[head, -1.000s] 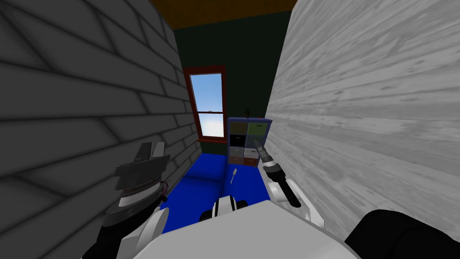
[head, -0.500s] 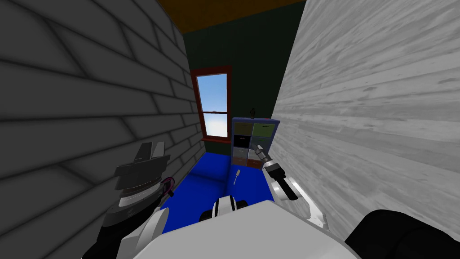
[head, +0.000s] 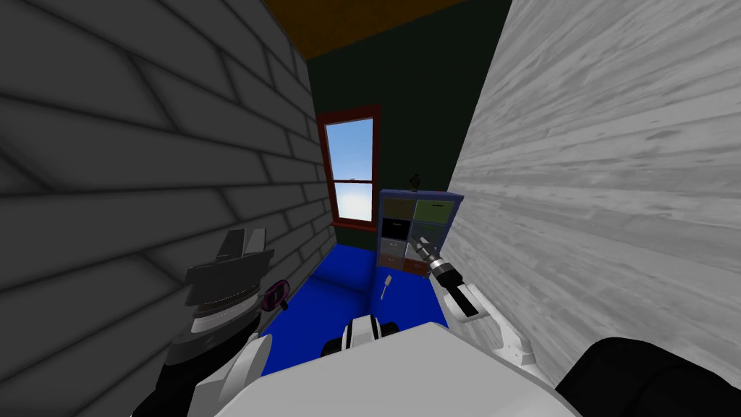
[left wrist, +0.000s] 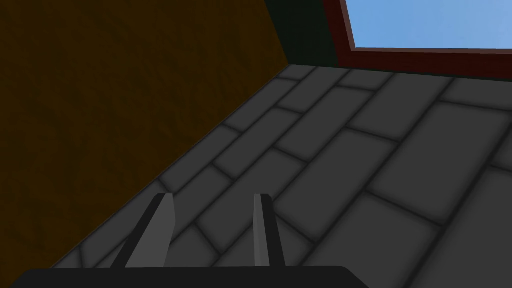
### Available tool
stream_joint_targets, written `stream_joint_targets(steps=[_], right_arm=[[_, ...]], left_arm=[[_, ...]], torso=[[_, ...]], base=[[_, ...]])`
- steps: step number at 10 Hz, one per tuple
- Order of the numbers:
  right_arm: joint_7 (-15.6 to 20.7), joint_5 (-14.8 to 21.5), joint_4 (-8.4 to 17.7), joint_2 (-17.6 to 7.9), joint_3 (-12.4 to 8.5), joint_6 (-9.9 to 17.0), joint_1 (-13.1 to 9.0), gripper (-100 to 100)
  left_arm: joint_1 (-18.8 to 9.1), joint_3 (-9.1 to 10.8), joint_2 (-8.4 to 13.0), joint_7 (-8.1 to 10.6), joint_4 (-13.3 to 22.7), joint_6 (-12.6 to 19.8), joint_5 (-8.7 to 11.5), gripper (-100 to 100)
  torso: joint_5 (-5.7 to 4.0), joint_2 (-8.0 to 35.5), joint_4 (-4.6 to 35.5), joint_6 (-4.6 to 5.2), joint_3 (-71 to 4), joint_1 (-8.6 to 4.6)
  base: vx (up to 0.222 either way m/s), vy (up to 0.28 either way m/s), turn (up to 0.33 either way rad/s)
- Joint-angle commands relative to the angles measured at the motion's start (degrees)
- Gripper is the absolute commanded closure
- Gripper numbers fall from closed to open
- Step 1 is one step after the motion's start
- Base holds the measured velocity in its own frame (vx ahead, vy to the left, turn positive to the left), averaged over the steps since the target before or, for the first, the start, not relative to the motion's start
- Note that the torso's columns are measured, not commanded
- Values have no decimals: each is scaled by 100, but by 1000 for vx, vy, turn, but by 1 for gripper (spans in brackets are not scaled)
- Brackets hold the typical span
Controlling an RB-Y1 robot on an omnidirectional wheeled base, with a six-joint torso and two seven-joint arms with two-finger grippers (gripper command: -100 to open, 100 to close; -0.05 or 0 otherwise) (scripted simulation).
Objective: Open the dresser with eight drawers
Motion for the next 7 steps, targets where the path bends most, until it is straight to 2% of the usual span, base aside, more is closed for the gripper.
stream_joint_targets(steps=[1, 2, 4, 5, 6, 7], right_arm=[[168, 418, 353, -239, -141, 245, 1, -100], [168, 443, 353, -239, -141, 245, 1, -100], [355, 833, 732, -569, -254, 590, -39, -100], [355, 915, 732, -569, -254, 604, -39, -100], [442, 1138, 925, -746, -303, 783, -66, -100], [442, 1138, 925, -746, -303, 783, -66, -100]], left_arm=[[1, 0, 0, 0, 0, 0, 0, 0], [0, 0, 0, 0, 0, 0, 0, 0], [0, 0, 0, 0, 0, 0, 0, 0], [0, 0, 0, 0, 0, 0, 0, 0], [1, 1, 0, 0, 0, 0, 0, 0], [0, 0, 0, 0, 0, 0, 0, 0]], torso=[[-1, 5, 0, 7, 2, -3], [-1, 8, 2, 3, 4, -5], [-1, 6, 2, 1, 4, -4], [0, 3, 0, 4, 1, 0], [0, 7, 1, 6, 3, -4], [-2, 8, 2, 2, 5, -4]], base=[[27, 31, 97], [24, 23, 69], [37, 34, 180], [35, 27, 50], [34, 30, 109], [27, 27, 79]])
